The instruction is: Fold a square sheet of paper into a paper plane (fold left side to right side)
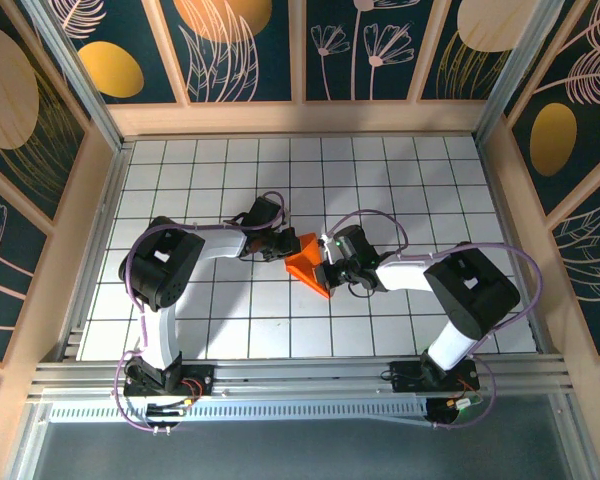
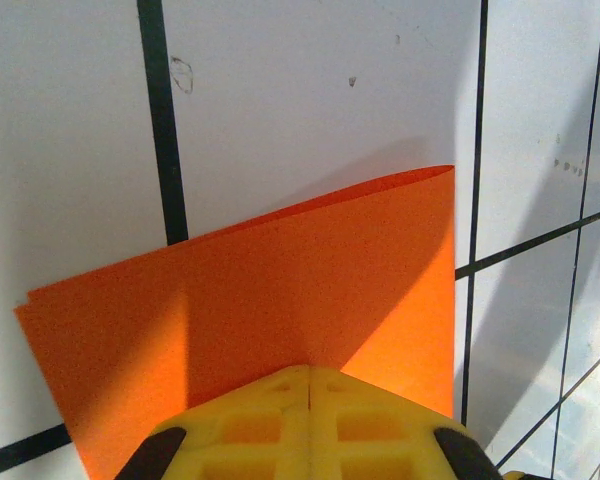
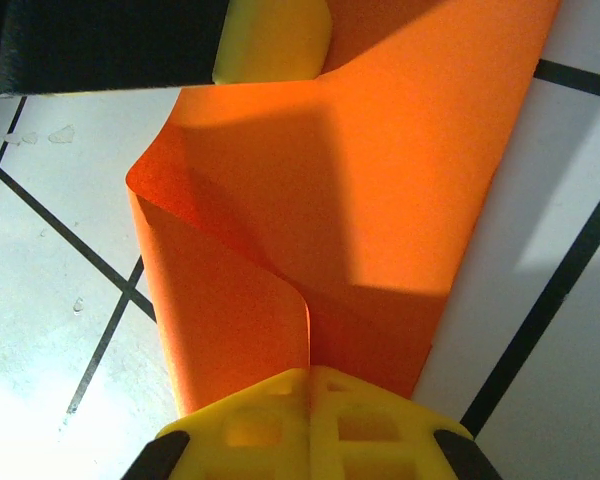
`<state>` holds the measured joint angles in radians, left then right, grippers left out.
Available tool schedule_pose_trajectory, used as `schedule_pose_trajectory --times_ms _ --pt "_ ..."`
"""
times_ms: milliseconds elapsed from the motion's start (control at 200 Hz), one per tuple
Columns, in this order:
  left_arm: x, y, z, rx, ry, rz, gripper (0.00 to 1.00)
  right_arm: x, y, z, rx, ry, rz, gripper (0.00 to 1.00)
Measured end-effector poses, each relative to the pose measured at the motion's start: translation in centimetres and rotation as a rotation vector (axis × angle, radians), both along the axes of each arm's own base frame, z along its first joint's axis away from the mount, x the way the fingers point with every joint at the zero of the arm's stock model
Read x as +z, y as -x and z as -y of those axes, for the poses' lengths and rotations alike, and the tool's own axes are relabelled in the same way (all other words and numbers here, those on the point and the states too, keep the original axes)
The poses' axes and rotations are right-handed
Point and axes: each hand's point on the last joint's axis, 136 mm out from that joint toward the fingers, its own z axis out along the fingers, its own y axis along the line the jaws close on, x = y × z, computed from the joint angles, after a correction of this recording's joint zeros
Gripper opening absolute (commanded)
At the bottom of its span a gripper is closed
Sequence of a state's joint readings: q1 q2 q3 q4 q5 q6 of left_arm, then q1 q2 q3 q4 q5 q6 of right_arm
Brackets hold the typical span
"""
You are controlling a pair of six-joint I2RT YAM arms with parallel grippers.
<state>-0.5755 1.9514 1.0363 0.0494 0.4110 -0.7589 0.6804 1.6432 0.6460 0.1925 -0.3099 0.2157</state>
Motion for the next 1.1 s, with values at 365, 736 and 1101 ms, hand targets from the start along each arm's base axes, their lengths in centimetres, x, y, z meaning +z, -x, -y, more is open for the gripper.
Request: schedule_pose_trajectory --times_ms 365,736,1101 --pt "0.4 -0.3 -0.1 0.003 -0.024 0.018 0.15 -0.1 -0.1 0.0 0.004 0.007 0.003 0.0" --pt "8.1 0.4 -2.4 0.07 0.008 0.2 0.05 -0.1 -0.2 -0.1 0.004 0.005 0.004 0.0" --pt "4.8 6.9 -0.4 -0.009 0.124 0.096 0.04 -0.1 -0.5 -0.4 0.007 -0.002 0.007 0.0"
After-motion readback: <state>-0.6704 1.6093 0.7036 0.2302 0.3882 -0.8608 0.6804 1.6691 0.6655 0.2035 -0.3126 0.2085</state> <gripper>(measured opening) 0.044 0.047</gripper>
